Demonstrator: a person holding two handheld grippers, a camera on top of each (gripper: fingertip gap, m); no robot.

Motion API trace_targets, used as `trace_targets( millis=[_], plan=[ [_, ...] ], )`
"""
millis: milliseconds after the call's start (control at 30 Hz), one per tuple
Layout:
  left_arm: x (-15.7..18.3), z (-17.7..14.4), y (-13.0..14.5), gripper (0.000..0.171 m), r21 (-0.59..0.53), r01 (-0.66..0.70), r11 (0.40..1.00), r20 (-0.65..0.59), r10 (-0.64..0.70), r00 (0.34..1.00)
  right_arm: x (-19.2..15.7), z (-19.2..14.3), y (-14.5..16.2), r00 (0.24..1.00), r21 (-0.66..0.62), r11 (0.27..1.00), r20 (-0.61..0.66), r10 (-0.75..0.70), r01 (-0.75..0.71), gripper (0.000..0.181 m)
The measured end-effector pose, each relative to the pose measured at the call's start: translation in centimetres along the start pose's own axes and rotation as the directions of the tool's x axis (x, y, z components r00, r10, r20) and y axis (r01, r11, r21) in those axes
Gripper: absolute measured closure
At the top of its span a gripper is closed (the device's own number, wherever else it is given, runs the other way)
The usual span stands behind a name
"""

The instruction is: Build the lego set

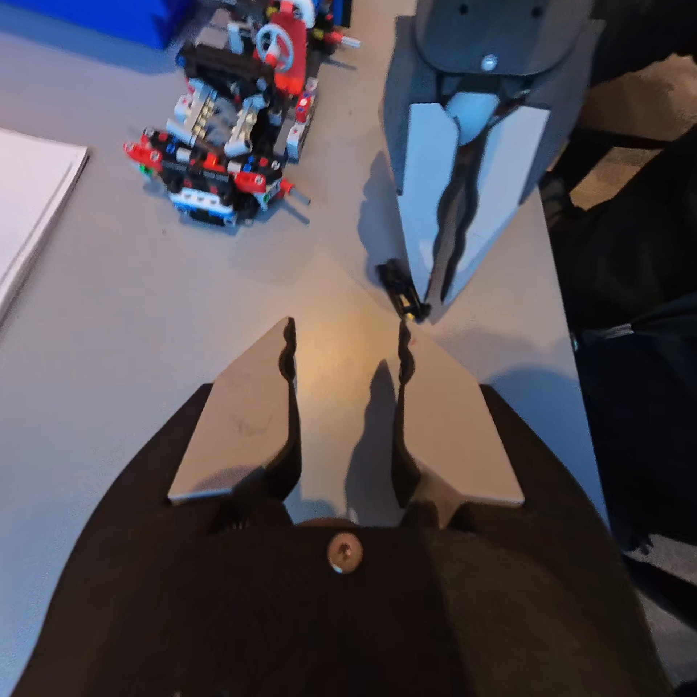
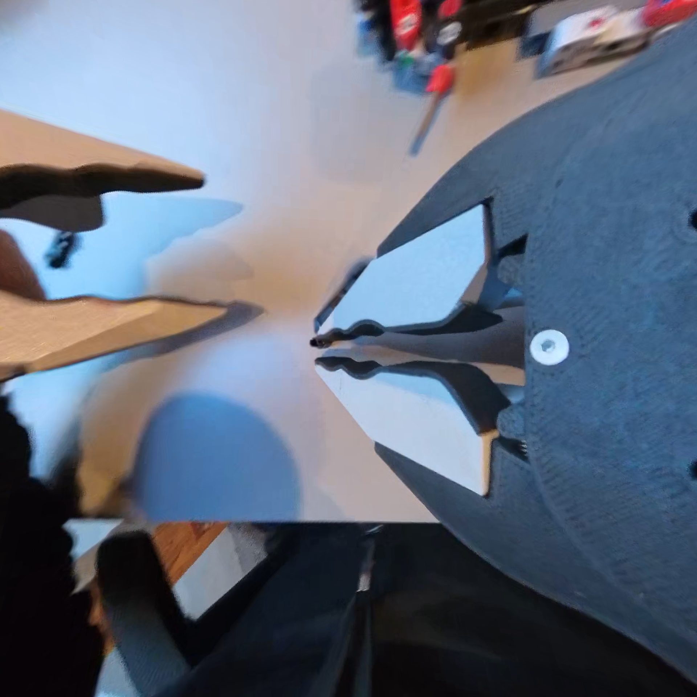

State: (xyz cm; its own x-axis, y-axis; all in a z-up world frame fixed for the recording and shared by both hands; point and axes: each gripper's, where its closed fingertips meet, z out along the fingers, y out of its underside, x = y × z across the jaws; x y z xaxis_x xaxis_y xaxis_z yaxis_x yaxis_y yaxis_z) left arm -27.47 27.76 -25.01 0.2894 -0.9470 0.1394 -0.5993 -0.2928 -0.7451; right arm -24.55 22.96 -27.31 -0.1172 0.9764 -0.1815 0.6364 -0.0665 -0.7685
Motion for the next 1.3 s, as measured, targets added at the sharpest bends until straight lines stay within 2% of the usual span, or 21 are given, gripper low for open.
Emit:
trace_targets(
  millis=[67,167,233,333,433,500,567,667,700,867,1067,1133,1300],
  plan=[
    [0.3,-0.8,1.0,0.119,0.003,0.044,0.999,0.054,-0.044,0.998,-0.2,0.2,-1.6,0.999,0.059,0.997,-0.018,-0.046,0.047,0.175],
    [2.0,-1.8,1.5,0.119,0.052,0.089,0.995,0.103,-0.094,0.990,0.8,-2.6,-3.1,0.993,0.149,0.985,-0.088,-0.075,0.088,0.170],
    [3.8,-1.5,1.7,0.120,0.074,0.105,0.992,0.096,-0.112,0.989,1.6,-4.6,-2.3,0.994,0.161,0.985,-0.102,-0.045,0.061,0.167],
    [5.0,0.3,3.1,0.122,-0.004,0.063,0.998,0.147,-0.062,0.987,1.6,-5.7,0.3,0.998,0.136,0.991,-0.059,0.014,-0.006,0.158],
    [5.1,2.3,3.6,0.125,-0.072,0.023,0.997,0.162,-0.011,0.987,0.6,-4.6,1.9,0.999,0.105,0.994,-0.035,0.018,-0.014,0.156],
    [4.9,3.2,3.1,0.129,-0.069,0.013,0.998,0.154,-0.002,0.988,0.3,-3.5,2.5,0.998,0.052,0.998,-0.063,-0.029,0.032,0.155],
    [4.5,3.6,2.7,0.140,-0.054,0.005,0.999,0.149,0.003,0.989,0.3,-2.5,2.6,0.990,-0.003,0.996,-0.105,-0.091,0.091,0.151],
    [4.5,3.8,2.6,0.159,-0.036,0.010,0.999,0.143,-0.004,0.990,-0.1,-1.0,2.7,0.987,-0.061,0.991,-0.092,-0.128,0.123,0.144],
    [4.6,3.8,2.6,0.165,-0.037,0.005,0.999,0.143,0.000,0.990,0.0,-0.8,2.6,0.986,-0.063,0.989,-0.095,-0.136,0.131,0.147],
    [4.2,3.4,2.9,0.165,-0.031,0.031,0.999,0.198,-0.024,0.980,0.2,-0.5,2.1,0.993,-0.054,0.994,-0.057,-0.103,0.099,0.150],
    [4.1,3.0,3.2,0.169,-0.022,0.066,0.998,0.213,-0.060,0.975,1.4,-0.7,2.3,0.981,-0.063,0.989,-0.132,-0.141,0.133,0.161],
    [4.3,3.0,3.3,0.169,-0.020,0.069,0.997,0.207,-0.063,0.976,1.4,-0.8,2.3,0.984,-0.061,0.990,-0.118,-0.132,0.125,0.163],
    [4.4,3.1,3.2,0.168,-0.025,0.054,0.998,0.225,-0.047,0.973,0.8,-0.5,2.2,0.981,-0.063,0.984,-0.087,-0.172,0.167,0.153]
  ],
)
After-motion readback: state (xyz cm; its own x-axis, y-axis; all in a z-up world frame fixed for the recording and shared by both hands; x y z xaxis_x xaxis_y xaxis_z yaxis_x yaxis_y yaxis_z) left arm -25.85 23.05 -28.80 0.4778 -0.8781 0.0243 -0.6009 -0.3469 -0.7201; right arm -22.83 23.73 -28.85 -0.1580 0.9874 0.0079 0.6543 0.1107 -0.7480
